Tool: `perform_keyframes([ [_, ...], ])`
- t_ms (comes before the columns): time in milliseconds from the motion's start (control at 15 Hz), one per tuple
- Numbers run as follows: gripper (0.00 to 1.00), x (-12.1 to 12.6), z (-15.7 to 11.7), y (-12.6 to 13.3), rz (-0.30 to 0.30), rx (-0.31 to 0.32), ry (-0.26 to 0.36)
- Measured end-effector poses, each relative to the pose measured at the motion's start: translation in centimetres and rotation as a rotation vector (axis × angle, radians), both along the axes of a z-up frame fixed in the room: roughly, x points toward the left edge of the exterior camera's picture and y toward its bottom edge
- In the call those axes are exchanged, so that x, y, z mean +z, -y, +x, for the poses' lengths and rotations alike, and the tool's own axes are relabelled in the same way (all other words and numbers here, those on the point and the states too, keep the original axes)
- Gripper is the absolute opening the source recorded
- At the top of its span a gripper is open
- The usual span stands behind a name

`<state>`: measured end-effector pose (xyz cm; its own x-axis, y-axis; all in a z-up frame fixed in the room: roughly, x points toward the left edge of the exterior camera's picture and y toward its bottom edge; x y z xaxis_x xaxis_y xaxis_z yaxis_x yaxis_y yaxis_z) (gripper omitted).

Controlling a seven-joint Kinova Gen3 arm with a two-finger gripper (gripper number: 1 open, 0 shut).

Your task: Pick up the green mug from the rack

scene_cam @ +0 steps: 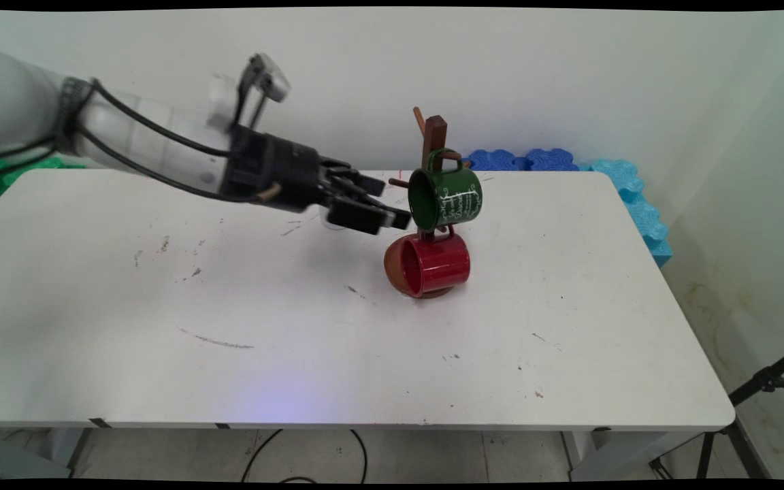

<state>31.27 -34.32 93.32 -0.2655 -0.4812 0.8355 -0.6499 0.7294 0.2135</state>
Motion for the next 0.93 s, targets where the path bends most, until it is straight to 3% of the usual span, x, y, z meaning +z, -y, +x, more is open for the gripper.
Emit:
perform_keyframes([
  [333,1.00,-2.1,-3.2,0.9,-0.004,0.057,-0.017],
  [933,1.00,-4.6,-6.7,2.2,-0.017,0.091,-0.040],
])
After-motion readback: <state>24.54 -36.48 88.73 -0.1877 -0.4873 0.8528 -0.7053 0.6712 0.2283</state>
